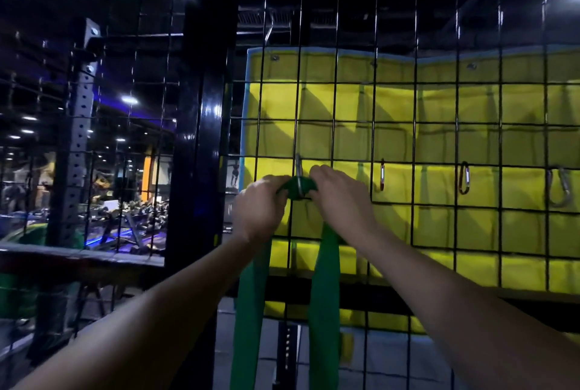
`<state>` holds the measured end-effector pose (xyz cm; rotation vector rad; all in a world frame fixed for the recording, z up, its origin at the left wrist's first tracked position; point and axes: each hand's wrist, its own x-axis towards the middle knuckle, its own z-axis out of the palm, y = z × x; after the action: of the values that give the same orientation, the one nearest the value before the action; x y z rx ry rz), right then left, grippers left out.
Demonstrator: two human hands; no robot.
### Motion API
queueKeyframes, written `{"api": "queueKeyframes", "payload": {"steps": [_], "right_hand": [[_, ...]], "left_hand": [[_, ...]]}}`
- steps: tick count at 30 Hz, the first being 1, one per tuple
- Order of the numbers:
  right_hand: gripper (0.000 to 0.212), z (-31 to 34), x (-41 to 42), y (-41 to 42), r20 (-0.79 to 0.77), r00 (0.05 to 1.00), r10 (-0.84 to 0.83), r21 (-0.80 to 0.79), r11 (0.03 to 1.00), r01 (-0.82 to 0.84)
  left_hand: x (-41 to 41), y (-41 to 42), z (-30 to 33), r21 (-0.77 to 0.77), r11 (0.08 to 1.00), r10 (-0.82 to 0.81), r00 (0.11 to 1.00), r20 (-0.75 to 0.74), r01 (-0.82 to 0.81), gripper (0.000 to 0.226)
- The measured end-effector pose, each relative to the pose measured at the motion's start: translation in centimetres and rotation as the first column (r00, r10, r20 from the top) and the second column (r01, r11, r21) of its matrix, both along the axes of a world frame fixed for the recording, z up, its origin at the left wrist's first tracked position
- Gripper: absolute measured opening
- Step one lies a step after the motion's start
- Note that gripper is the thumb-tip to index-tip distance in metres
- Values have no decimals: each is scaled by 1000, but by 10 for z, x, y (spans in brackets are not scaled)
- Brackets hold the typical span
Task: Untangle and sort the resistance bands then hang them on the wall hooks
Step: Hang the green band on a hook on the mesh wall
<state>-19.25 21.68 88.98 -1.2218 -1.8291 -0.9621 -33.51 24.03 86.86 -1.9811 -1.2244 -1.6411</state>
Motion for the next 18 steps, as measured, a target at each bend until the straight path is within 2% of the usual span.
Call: {"api": "queueKeyframes", "payload": {"steps": [2,4,7,12,15,18], "right_hand": [[34,-8,7,-6,-66,997,42,-80,996,-47],[48,-24,11,-18,-233,967,100,-154,978,-138],[53,-66,19,-33,-414,903,111,-266,935,-237],[40,-116,19,-54,-441,897,-8,-440,873,-209],[40,-131,6,-63,-369,929,-38,-526,833,-175],[50,-146,3,-70,-240,954,-181,-468,882,50]], "left_hand": [[-2,-7,-8,-74,995,-63,998,-18,61,43],[-3,-16,-24,-131,978,-167,986,-7,165,64],[-9,-26,-57,-102,976,-192,981,27,194,77],[-8,-45,-110,-218,949,-186,963,196,227,80],[0,-51,-122,-243,930,-224,948,225,277,76],[-1,-54,-125,-298,852,-356,895,270,429,70]]}}
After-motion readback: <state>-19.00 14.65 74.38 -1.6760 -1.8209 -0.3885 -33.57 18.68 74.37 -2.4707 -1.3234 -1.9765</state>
